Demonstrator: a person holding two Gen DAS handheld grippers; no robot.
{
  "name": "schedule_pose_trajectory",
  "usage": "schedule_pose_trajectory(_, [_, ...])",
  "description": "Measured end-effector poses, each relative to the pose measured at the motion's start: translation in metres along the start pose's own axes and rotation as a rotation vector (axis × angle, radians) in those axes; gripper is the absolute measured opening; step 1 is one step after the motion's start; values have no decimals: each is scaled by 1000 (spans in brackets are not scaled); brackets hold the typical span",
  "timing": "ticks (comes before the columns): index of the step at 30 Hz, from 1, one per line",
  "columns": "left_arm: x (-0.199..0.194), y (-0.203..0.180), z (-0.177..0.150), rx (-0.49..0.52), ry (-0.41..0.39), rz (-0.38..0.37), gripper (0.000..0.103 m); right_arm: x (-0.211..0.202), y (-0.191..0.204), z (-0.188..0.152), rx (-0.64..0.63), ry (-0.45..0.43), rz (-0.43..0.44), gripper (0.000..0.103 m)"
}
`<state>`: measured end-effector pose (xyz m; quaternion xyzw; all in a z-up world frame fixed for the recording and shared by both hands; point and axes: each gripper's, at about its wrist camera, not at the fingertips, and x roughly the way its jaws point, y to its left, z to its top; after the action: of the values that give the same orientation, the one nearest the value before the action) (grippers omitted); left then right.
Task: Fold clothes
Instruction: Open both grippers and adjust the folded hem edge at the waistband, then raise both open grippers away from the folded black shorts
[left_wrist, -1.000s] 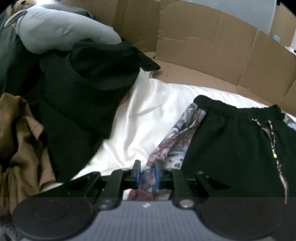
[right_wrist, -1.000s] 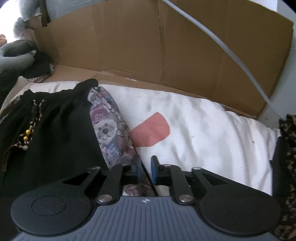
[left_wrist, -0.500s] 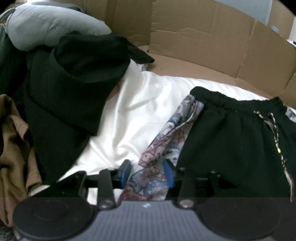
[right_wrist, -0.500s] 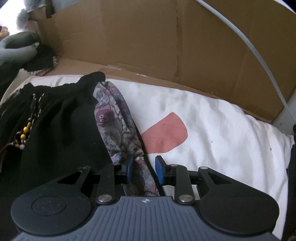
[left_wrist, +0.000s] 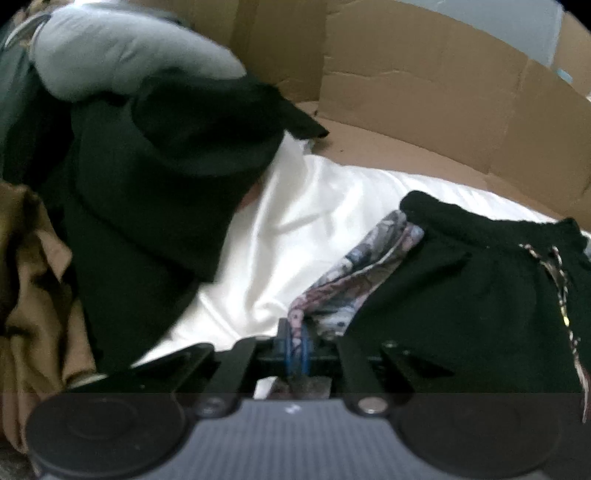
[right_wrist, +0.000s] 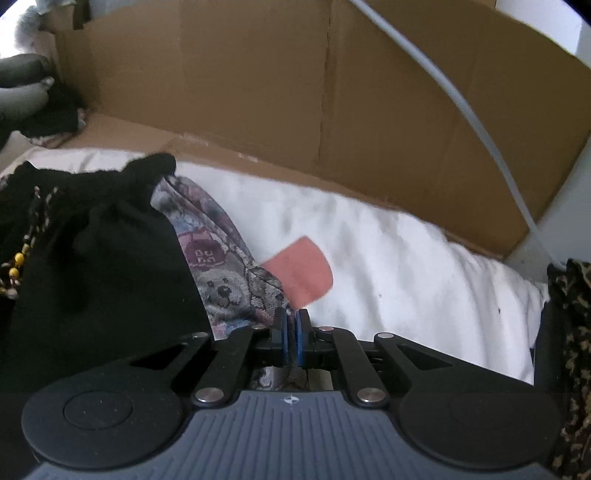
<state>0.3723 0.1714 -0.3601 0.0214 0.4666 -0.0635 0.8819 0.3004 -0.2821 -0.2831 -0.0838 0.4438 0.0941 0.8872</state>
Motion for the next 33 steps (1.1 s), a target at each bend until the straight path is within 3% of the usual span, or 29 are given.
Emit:
schedule_pose_trajectory(3, [-2,-2,2,-21,12,18,21,-12,-4,7,49,-7,-9,6])
schedule_pose_trajectory(4, [-6,-4,3,-20,8,32,34,-20,-6,8,72,-46,6,7])
schedule_pose_trajectory(5, [-11,-6,2,-12,-5,49,45,-26,-8,9,88,-80,24,14])
schedule_pose_trajectory(7, [-22,-11,-1,12,-43,70,51,-31,-7,9,106,-115,43,23])
schedule_pose_trajectory(9, [-31,-16,-3,25,-58,49,51,-35,-5,9,117,-146,67,23])
schedule_pose_trajectory(14, [-38,-37,-6,51,-107,-2,51,-23,25,12,7,-133,167,23])
schedule_pose_trajectory(18, [-19,-51,-1,74,-63,-69,48,-3,42,21,-19,-98,183,21])
schedule_pose_trajectory(26, [7,-49,2,45,-27,-42,46,19,54,34,18,-50,171,21])
schedule_pose_trajectory(30, [-5,-52,3,15,-37,-62,45,4,61,37,62,-88,203,26])
schedule_pose_trajectory(33, [-23,-58,-3,34,-47,-100,45,-7,70,27,34,-69,238,26])
